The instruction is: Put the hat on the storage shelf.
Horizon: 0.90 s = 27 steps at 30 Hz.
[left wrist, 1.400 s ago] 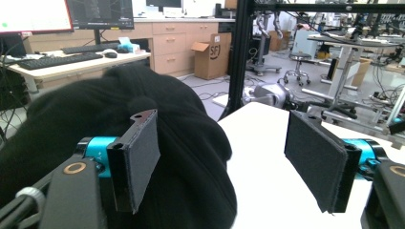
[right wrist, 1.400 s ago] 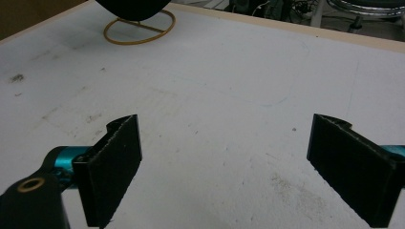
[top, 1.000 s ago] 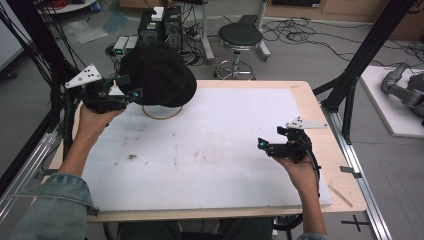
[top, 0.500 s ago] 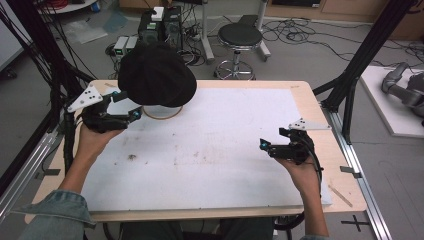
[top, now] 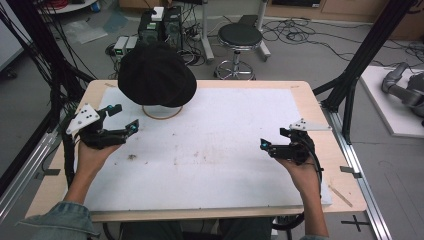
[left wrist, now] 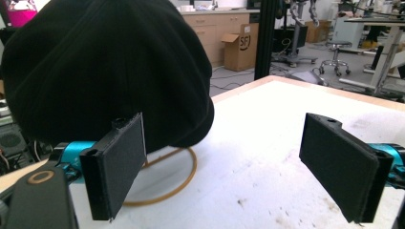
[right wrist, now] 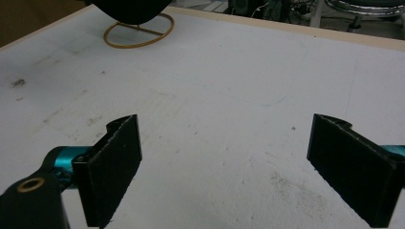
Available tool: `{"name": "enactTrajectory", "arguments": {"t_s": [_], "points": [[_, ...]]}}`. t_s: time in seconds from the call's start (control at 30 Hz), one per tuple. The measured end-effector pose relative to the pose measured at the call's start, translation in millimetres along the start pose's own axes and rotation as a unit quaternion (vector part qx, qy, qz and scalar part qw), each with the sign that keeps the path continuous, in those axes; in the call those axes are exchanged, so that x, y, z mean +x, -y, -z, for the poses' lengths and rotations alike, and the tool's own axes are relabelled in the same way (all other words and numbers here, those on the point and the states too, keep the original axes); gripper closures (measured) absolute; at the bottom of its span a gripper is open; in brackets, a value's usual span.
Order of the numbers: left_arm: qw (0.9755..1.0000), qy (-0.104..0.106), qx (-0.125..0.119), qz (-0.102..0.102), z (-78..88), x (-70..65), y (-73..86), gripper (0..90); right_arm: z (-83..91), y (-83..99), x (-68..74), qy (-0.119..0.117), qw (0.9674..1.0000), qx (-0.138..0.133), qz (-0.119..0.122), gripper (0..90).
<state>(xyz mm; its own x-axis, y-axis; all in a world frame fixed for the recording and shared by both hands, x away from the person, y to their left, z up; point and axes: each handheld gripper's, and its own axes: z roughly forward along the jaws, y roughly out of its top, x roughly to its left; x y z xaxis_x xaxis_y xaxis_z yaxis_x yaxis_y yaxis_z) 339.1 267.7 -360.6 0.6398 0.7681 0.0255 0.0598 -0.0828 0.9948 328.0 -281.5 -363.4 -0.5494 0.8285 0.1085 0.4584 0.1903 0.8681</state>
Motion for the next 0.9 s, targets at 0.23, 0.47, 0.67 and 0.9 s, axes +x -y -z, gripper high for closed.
{"name": "enactTrajectory", "arguments": {"t_s": [0.23, 0.47, 0.67, 0.9], "points": [[0.9999, -0.011, 0.004, 0.002, 9.1, -2.5, 12.7, 16.1, -5.3, -0.9, 2.4, -0.002, 1.0000, 0.005, 0.005, 11.2], [0.9999, -0.014, 0.005, 0.001, 12.9, -6.0, 20.8, 16.1, -7.6, -2.0, 3.4, -0.003, 0.9999, 0.007, 0.007, 11.2], [0.9999, -0.013, 0.005, 0.001, 14.0, -6.6, 21.2, 16.1, -10.2, -3.0, 4.6, -0.006, 0.9999, 0.007, 0.007, 11.2], [0.9999, -0.015, 0.006, 0.002, 14.2, -7.9, 23.1, 16.2, -9.8, -3.5, 4.0, -0.005, 1.0000, 0.004, 0.007, 11.3]]}}
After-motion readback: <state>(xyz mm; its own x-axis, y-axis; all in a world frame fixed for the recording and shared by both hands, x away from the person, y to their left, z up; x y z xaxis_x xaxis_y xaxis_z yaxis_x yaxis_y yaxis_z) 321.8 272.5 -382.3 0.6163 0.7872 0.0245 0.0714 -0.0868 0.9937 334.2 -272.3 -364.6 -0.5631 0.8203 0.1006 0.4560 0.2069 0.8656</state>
